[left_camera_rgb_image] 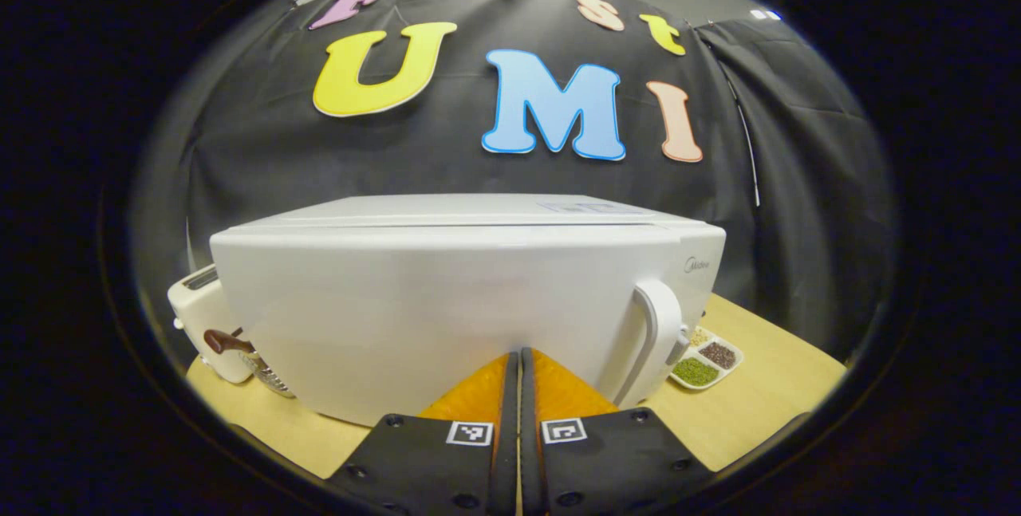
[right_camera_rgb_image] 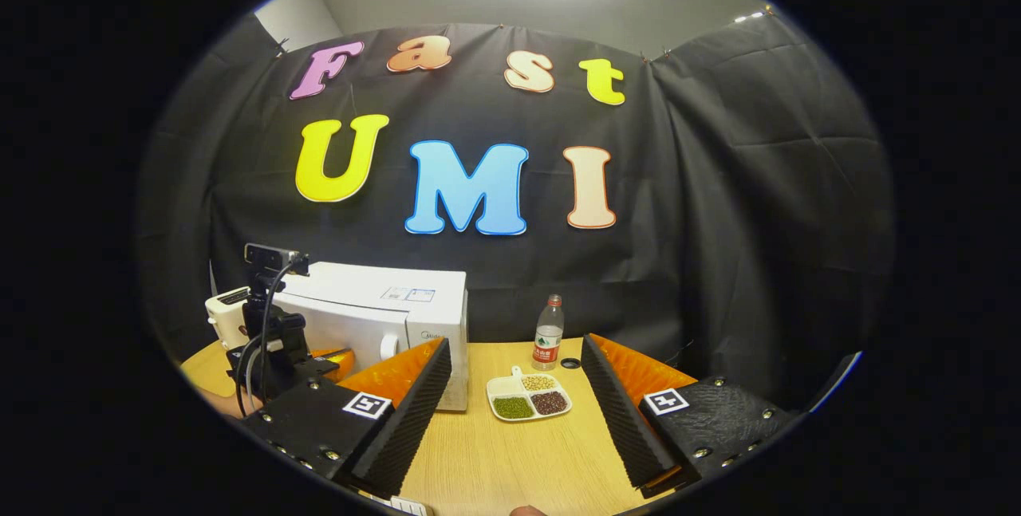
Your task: Open the microwave oven with the left hand, put the food in, and close the microwave oven.
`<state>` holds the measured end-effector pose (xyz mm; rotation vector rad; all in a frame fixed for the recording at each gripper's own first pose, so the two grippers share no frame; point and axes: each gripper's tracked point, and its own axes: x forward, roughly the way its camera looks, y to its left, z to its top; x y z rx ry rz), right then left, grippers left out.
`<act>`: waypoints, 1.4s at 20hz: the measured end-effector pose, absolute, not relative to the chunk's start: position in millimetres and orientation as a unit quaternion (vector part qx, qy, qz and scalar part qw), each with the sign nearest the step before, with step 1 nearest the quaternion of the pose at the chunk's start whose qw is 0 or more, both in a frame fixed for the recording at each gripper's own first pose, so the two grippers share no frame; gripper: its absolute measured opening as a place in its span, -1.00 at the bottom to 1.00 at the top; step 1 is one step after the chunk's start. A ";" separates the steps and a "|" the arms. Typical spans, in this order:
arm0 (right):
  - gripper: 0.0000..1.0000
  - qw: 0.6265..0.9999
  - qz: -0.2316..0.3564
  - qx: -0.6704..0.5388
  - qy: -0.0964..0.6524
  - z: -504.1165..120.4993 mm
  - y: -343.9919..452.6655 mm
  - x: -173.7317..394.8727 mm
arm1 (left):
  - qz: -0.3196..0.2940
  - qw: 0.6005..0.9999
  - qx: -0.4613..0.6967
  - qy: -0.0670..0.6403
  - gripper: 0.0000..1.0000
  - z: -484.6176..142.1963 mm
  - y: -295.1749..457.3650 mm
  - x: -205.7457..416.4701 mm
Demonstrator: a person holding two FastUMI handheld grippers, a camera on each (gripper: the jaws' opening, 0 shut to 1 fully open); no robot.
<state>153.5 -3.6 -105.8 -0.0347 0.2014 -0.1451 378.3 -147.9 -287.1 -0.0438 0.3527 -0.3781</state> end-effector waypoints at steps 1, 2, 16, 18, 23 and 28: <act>0.98 0.992 -0.068 -0.017 0.102 -106.4 -0.6 153.6 | -0.186 0.967 -0.028 0.174 -0.79 -287.9 -153.1 377.6; 0.99 0.993 -0.064 -0.018 0.102 -105.7 1.8 154.5 | -0.185 0.967 -0.026 0.175 -0.81 -287.9 -154.7 378.1; 0.98 0.999 0.025 0.008 0.046 -60.4 11.3 109.1 | -0.145 0.985 -0.038 0.084 -0.80 -141.9 -104.6 253.2; 0.97 0.998 0.035 0.015 0.043 -58.1 6.6 94.8 | -0.122 0.989 -0.039 0.074 -0.80 -124.0 -91.4 226.6; 0.97 0.998 0.053 0.031 0.027 -48.7 -7.8 56.2 | -0.087 0.993 -0.046 0.066 -0.80 -94.7 -75.4 160.3; 0.98 0.997 0.063 0.029 0.023 -44.8 -14.8 29.1 | -0.062 0.996 -0.050 0.043 -0.80 -57.8 -54.5 107.5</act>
